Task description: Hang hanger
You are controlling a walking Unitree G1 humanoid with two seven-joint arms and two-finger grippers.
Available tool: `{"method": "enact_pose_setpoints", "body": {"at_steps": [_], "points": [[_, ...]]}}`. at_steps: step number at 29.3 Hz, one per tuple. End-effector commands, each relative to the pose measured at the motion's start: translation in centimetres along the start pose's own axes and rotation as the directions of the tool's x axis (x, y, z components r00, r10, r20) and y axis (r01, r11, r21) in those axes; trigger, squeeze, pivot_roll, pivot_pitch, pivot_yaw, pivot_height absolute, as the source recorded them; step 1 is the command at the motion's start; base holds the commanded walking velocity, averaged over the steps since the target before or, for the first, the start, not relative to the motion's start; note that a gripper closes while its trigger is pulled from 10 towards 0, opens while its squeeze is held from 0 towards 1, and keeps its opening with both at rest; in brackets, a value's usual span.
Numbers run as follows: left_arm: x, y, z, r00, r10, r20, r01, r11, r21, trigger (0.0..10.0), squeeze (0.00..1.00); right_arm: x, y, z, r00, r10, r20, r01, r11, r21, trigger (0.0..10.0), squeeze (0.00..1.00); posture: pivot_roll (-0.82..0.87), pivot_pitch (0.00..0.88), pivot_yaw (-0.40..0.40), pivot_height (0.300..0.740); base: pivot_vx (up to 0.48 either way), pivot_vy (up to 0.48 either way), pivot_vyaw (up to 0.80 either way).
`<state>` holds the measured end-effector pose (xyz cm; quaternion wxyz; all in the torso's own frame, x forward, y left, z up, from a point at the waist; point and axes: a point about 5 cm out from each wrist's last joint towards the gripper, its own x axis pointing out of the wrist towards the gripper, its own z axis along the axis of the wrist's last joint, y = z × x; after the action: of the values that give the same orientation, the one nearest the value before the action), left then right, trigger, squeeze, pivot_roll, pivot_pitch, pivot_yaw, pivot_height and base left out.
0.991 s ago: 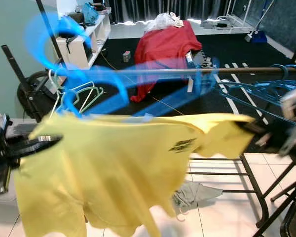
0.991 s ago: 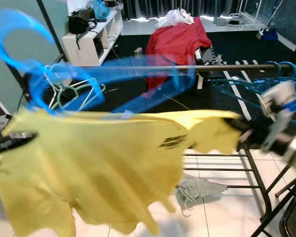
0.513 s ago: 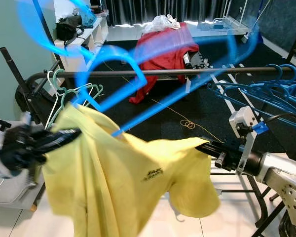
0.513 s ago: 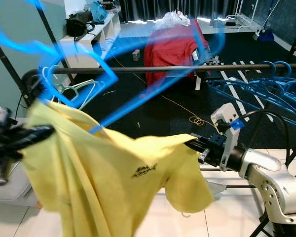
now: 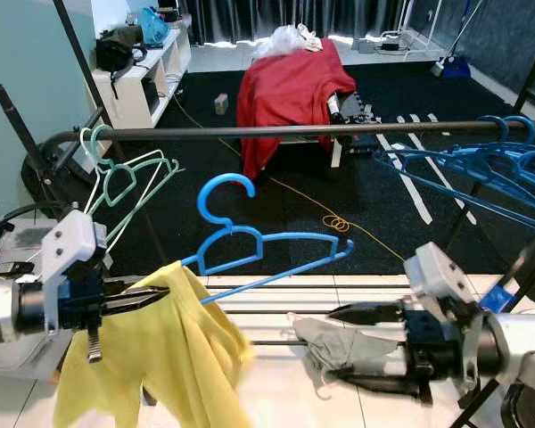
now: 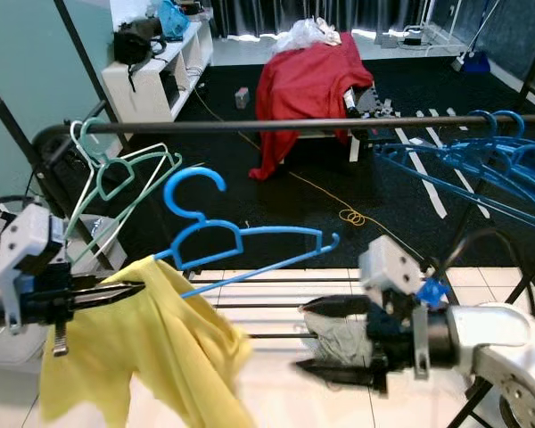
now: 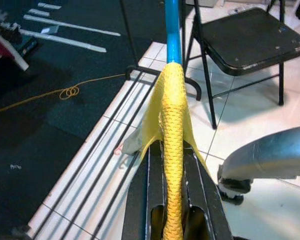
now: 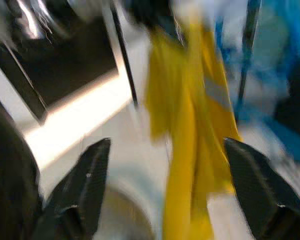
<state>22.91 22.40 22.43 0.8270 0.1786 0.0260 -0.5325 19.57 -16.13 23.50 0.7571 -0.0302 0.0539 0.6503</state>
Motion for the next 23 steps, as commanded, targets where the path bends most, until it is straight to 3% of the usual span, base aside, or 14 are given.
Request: {"method": "enact_pose_setpoints", "body": {"at_steps": [1, 3, 4, 5, 6, 7, 10, 15, 16, 17, 19, 21, 23], "points": [[0.0, 0.0, 0.8, 0.999, -0.033, -0.016, 0.034, 0.998, 0.055, 10.0, 0.0, -0.2, 0.3, 1.4, 0.997, 0.009, 0.077, -0.008, 1.0, -0.02, 10.0, 1.0, -0.15, 0.008, 0.041, 0.74, 0.0, 0.0, 0.0], [0.4, 0.0, 1.1, 0.998, -0.066, -0.021, 0.068, 0.993, 0.096, 10.0, 0.0, -1.2, -1.1, 3.6, 0.97, -0.065, 0.235, 0.075, 0.997, -0.034, 10.0, 1.0, -0.15, 0.009, 0.041, 0.74, 0.0, 0.0, 0.0], [0.4, 0.0, 1.1, 0.998, -0.066, -0.021, 0.068, 0.993, 0.096, 10.0, 0.0, -1.2, -1.1, 3.6, 0.97, -0.065, 0.235, 0.075, 0.997, -0.034, 10.0, 1.0, -0.15, 0.009, 0.041, 0.74, 0.0, 0.0, 0.0], [0.8, 0.0, 1.4, 0.996, -0.09, -0.019, 0.091, 0.989, 0.117, 10.0, 0.0, -1.9, -2.2, 4.4, 0.947, -0.139, 0.288, 0.16, 0.986, -0.052, 10.0, 0.31, -0.15, 0.002, 0.042, 0.74, 0.0, 0.0, 0.0], [1.1, -0.1, 1.6, 0.994, -0.104, -0.018, 0.105, 0.986, 0.131, 10.0, 0.0, -2.3, -2.9, 4.8, 0.931, -0.186, 0.313, 0.215, 0.975, -0.061, 10.0, 0.31, -0.15, 0.002, 0.042, 0.74, 0.0, 0.0, 0.0], [1.5, -0.1, 1.7, 0.992, -0.127, -0.021, 0.129, 0.981, 0.144, 10.0, 0.0, -2.6, -3.7, 4.7, 0.926, -0.241, 0.289, 0.273, 0.959, -0.077, 10.0, 0.0, -0.14, 0.006, 0.041, 0.74, 0.0, 0.0, 0.0], [2.4, -0.3, 1.9, 0.985, -0.171, -0.02, 0.172, 0.972, 0.162, 10.0, 0.0, -2.6, -4.1, 3.5, 0.943, -0.286, 0.168, 0.308, 0.944, -0.121, 10.0, 0.0, -0.14, 0.006, 0.036, 0.74, 0.0, 0.0, 0.0], [2.6, -0.3, 2.0, 0.983, -0.184, -0.015, 0.184, 0.969, 0.167, 10.0, 0.0, -2.5, -4.0, 2.9, 0.951, -0.285, 0.12, 0.299, 0.946, -0.129, 10.0, 0.0, -0.14, 0.008, 0.038, 0.74, 0.0, 0.0, 0.0], [3.1, -0.4, 2.4, 0.978, -0.21, -0.003, 0.207, 0.962, 0.178, 10.0, 0.0, -2.2, -3.9, 2.2, 0.96, -0.273, 0.058, 0.279, 0.951, -0.133, 10.0, 0.0, -0.14, 0.004, 0.035, 0.74, 0.0, 0.0, 0.0], [3.6, -0.6, 2.6, 0.972, -0.237, 0.006, 0.232, 0.955, 0.188, 10.0, 0.0, -1.5, -3.0, 1.4, 0.982, -0.187, 0.022, 0.188, 0.977, -0.099, 10.0, 0.0, -0.14, 0.003, 0.036, 0.74, 0.0, 0.0, 0.0], [3.6, -0.6, 2.6, 0.972, -0.237, 0.006, 0.232, 0.955, 0.188, 10.0, 0.0, -1.5, -3.0, 1.4, 0.982, -0.187, 0.022, 0.188, 0.977, -0.099, 10.0, 0.0, -0.14, 0.003, 0.036, 0.74, 0.0, 0.0, 0.0], [4.4, -0.8, 2.7, 0.961, -0.275, 0.011, 0.268, 0.943, 0.198, 10.0, 0.0, -0.6, -1.1, 0.7, 0.999, -0.019, 0.026, 0.019, 1.0, 0.0, 10.0, 0.0, -0.15, 0.005, 0.039, 0.74, 0.0, 0.0, 0.0], [4.5, -0.9, 2.7, 0.959, -0.282, 0.011, 0.274, 0.941, 0.2, 10.0, 0.0, -0.5, -0.7, 0.8, 0.999, 0.018, 0.043, -0.019, 0.999, 0.027, 10.0, 0.0, -0.15, 0.005, 0.039, 0.74, 0.0, 0.0, 0.0]]}}
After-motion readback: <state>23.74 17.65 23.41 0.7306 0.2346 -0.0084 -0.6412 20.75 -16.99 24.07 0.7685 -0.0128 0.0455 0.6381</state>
